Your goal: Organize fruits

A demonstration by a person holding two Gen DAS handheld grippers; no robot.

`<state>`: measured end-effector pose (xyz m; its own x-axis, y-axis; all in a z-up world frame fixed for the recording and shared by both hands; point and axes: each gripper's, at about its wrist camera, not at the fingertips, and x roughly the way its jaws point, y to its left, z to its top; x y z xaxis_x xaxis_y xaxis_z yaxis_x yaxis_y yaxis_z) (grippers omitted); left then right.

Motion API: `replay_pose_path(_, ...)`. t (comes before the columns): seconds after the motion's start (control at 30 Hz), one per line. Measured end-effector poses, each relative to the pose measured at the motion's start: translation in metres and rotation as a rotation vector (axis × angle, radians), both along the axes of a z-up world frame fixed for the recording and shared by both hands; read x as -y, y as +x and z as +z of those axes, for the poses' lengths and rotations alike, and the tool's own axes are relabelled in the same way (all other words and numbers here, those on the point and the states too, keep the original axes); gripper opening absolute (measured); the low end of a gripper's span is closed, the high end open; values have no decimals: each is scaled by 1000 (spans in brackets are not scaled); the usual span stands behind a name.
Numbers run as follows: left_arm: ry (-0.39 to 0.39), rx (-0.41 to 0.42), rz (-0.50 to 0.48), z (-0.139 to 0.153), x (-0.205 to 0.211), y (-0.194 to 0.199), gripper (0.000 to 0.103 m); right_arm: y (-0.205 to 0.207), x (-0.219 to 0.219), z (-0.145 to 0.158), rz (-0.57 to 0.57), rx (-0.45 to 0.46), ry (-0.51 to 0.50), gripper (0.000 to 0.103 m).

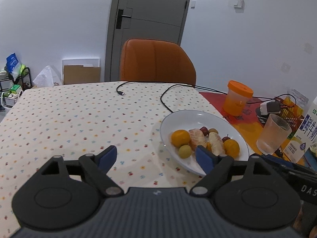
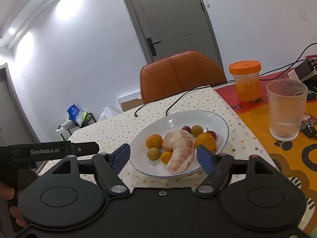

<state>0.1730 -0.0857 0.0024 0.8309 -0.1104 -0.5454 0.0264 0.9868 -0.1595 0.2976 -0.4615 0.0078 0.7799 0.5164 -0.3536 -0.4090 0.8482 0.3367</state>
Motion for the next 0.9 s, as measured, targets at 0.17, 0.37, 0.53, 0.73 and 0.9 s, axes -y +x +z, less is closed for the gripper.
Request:
replay_pose_path(0.17, 3, 5, 4, 3, -8, -12, 91, -7, -1, 6, 4, 7, 5, 86)
replay_pose_path(0.37, 17, 10, 4, 8, -15, -27, 97, -18, -4, 15, 14, 18, 3, 96)
replay_pose_path(0.53, 30, 15, 4, 13, -20, -39, 98, -26, -7, 20, 31, 22, -8, 101)
replay_pose_path(0.73, 47, 19, 5, 16, -24, -51, 99, -33, -10, 24, 44, 19, -10, 103)
replay_pose_path(0.9, 52, 25, 20, 19, -32, -62, 99, -38, -14, 26, 68, 11, -16, 103)
